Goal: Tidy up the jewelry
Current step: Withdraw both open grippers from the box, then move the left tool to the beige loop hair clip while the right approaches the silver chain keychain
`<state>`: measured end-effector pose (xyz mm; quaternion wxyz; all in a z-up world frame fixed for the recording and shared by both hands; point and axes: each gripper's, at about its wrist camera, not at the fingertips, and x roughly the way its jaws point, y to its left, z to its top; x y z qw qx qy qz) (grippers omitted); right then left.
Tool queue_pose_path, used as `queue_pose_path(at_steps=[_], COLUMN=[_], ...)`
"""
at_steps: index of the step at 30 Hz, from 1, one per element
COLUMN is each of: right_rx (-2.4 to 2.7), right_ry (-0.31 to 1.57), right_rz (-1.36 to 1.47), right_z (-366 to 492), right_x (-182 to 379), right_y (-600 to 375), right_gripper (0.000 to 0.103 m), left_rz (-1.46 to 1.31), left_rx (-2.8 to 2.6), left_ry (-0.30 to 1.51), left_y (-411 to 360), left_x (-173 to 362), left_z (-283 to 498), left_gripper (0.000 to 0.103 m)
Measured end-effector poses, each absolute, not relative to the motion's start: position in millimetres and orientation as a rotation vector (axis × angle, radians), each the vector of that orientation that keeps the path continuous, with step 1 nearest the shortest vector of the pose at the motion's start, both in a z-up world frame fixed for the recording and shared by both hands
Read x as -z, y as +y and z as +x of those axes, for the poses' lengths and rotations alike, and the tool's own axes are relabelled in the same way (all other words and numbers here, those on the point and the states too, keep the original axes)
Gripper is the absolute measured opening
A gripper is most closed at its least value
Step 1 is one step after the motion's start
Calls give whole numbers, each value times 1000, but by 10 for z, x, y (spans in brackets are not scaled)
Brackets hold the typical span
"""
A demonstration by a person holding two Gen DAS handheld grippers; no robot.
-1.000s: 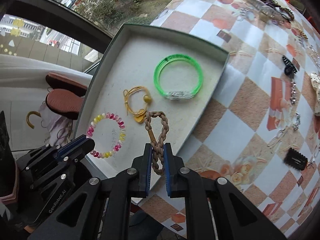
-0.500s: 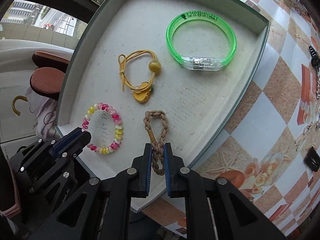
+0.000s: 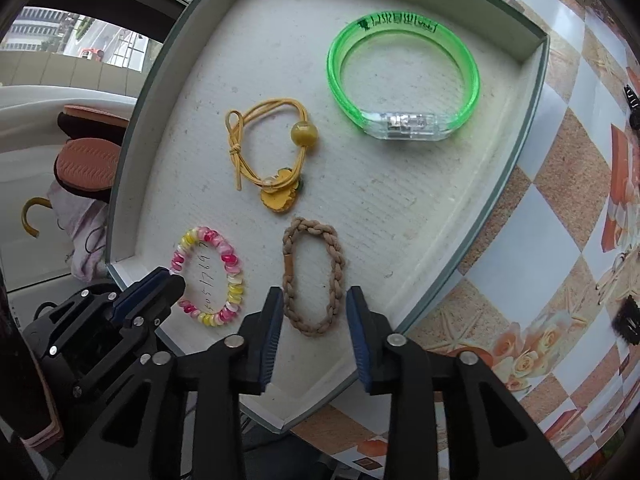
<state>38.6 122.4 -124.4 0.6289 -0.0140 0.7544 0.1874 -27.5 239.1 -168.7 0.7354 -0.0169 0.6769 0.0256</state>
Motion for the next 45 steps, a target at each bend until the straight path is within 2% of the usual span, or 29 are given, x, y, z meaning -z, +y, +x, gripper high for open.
queue_pose_path(at_steps=[2,3,4,5,14,19,24,25,38,45], right_rx=[-433,-433,-428,-422,-337,-301,-250,-236,-6,123], right_ry=[1700,1686,1671,1661,1609,1597,1598,1597,1586,1560], right_rz=[-30,-27,-19,-9,62,97,142,154,304,397], right_z=[427,447,469,491,500,443,382,370,217,82], right_x=[1136,1081,1020,981,812,758,754,751,731,718], right_y=[1218,1204,1183,1151,755,484,175,98,-1015,-1693], right_gripper=[53,55,55,55,56,70,77,81,81,81], left_rz=[-43,-43,-41,-38,55,122,133,135,211,280], left_rx=[-57,-59,-65,-76,-130,-215,-186,-165,94,170], left_ry=[1490,1493,1494,1488,1407,1328,1359,1364,1342,1321], left_y=[2393,2398,2402,2417,2347,2284,2145,2094,1149,700], left_x=[1682,1690,1687,1687,1221,873,750,716,380,401], left_z=[-270,-272,-269,-271,-218,-87,112,154,395,360], left_gripper=[12,17,56,103,103,103,103,103,103,103])
